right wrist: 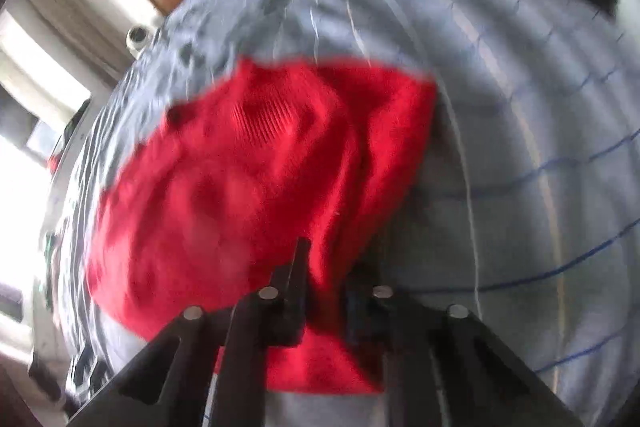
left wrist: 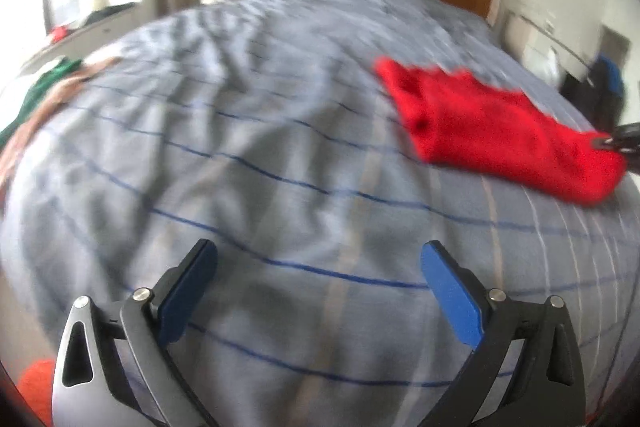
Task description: Fold small clothes
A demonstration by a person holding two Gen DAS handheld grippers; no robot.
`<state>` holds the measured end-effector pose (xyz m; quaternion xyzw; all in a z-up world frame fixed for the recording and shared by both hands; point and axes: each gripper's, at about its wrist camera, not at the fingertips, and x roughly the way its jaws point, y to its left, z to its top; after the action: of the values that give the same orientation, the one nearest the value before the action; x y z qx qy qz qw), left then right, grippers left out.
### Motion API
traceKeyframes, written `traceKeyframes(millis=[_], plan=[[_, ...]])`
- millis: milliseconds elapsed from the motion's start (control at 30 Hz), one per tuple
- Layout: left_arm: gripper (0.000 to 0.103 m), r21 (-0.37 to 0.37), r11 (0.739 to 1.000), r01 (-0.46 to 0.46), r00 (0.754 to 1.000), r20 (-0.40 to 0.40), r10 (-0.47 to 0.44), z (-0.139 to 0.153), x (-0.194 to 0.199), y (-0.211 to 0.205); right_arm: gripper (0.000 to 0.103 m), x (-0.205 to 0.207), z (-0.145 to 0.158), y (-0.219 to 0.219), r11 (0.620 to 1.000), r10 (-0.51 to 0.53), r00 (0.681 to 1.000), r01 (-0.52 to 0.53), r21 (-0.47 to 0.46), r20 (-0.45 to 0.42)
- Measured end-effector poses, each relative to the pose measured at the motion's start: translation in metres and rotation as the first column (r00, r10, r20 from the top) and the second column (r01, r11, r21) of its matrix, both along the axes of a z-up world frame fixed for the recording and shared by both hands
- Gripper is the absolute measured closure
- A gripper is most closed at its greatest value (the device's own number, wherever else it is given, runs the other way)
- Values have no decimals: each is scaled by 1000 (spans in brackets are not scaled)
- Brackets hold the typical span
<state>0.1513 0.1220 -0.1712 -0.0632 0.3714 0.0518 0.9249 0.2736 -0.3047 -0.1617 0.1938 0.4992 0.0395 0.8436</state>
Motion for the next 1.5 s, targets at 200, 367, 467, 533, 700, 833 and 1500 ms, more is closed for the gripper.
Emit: traceKeyframes(millis=[200, 367, 467, 533, 700, 833, 1500], plan=[[1, -77, 988, -137, 991, -18, 136, -5, 8, 39, 89, 29, 70, 119, 978, 200, 974, -205, 31, 110], [1, -83, 986, -144, 989, -32, 142, -10, 7, 46, 90, 51, 56, 242, 923, 384, 919, -383, -24, 85], [1, -74, 987, -141, 989, -41, 139, -12, 8, 48, 84, 52, 26, 284, 888, 460, 887, -460, -6, 32], [1, -75, 987, -142, 989, -47, 139, -13, 6, 50, 70, 52, 9, 299, 857, 513, 858, -511, 70, -9], [1, -96, 985, -143, 989, -45, 139, -12, 5, 54, 43, 37, 42, 278, 817, 512, 846, -534, 217, 151], [1, -101, 985, -138, 990, -45, 134, -12, 7, 52, 43, 25, 72, 235, 890, 419, 880, -447, 92, 223], [1, -84, 992, -91, 995, -53, 87, -15, 6, 38, 59, -55, 51, 253, 820, 566, 797, -518, -243, 210]])
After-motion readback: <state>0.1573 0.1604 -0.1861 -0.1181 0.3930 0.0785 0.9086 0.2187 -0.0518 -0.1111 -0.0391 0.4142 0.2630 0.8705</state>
